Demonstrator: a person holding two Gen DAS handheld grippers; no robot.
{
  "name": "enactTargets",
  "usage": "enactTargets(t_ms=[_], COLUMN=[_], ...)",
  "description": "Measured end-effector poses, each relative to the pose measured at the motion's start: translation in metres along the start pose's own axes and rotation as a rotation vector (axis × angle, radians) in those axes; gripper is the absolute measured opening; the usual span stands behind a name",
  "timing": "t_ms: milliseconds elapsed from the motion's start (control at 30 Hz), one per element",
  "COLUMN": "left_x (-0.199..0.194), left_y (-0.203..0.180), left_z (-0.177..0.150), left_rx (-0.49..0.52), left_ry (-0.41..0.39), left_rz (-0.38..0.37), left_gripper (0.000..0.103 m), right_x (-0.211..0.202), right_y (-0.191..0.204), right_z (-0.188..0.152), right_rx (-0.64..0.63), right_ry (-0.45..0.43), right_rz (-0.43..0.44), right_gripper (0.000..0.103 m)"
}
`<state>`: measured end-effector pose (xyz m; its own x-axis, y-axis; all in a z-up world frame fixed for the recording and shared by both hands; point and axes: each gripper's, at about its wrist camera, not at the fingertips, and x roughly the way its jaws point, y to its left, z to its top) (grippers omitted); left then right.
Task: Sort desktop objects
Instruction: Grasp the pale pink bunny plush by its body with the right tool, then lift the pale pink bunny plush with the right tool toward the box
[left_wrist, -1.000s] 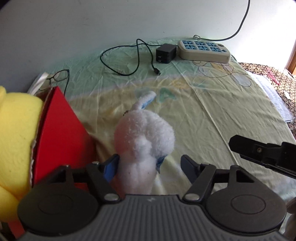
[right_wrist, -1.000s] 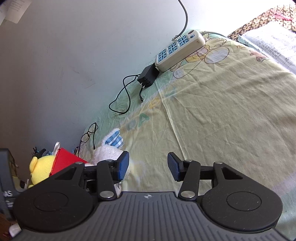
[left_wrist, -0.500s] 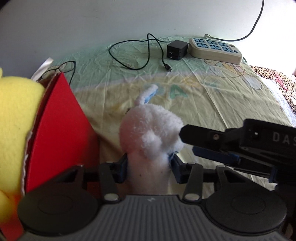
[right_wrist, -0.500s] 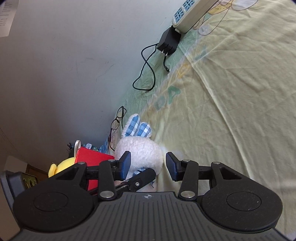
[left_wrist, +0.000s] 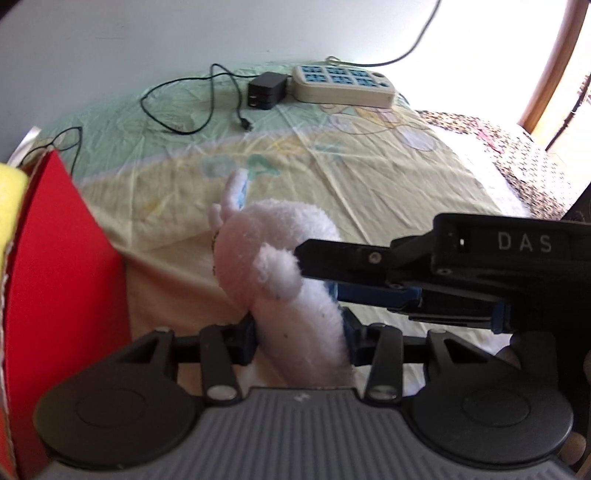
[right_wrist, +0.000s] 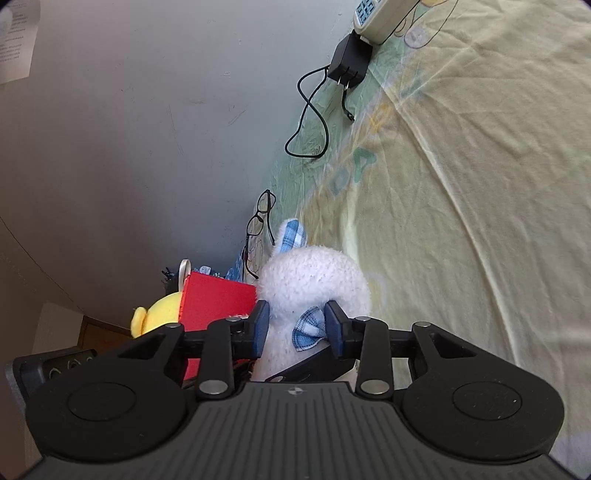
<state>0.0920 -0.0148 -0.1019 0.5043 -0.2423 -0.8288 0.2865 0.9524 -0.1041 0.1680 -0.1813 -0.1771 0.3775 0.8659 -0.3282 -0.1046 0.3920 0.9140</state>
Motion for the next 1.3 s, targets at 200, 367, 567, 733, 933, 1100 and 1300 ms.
enactTargets(t_ms=[200, 367, 567, 733, 933, 1100, 1300], left_x=[-0.01, -0.01, -0.013, -0.027, -0.027, -0.006, 0.005], left_y=[-0.04, -0.042, -0.014, -0.003, -0.004, -0.004, -0.002], left_z=[-0.029, -0.049, -0.064, -0.067, -0.064, -0.063, -0.059], left_rx=[0.085, 0.115, 0.044, 0.064, 0.095, 0.047, 0.032], left_ry=[0.028, 0.068, 0.075, 0.03, -0.006, 0.042, 0.035], left_rz=[-0.186, -0.285, -0.256, -0.163, -0.116, -0.148, -0.142], left_gripper=[0.046, 0.047, 0.066, 0.082, 0.093, 0.092, 0.082], right_x=[-0.061, -0.077, -0.067, -0.07, -0.06, -0.037, -0.02], right_y=[0.01, 0.022, 0.03, 0.03, 0.021, 0.017, 0.014], right_z=[-0.025, -0.049, -0.064, -0.063, -0.064, -0.065, -0.062], right_rx=[-0.066, -0.153, -0.185, -0.213, -0.237, -0.232, -0.211], right_ry=[-0.027, -0.008, 0.023, -0.032, 0.001, 0.029, 0.05], right_rz=[-0.134, -0.245, -0.183, -0.192, -0.206, -0.198, -0.187], right_gripper=[0.039, 0.039, 0.039, 0.039, 0.043, 0.046, 0.053])
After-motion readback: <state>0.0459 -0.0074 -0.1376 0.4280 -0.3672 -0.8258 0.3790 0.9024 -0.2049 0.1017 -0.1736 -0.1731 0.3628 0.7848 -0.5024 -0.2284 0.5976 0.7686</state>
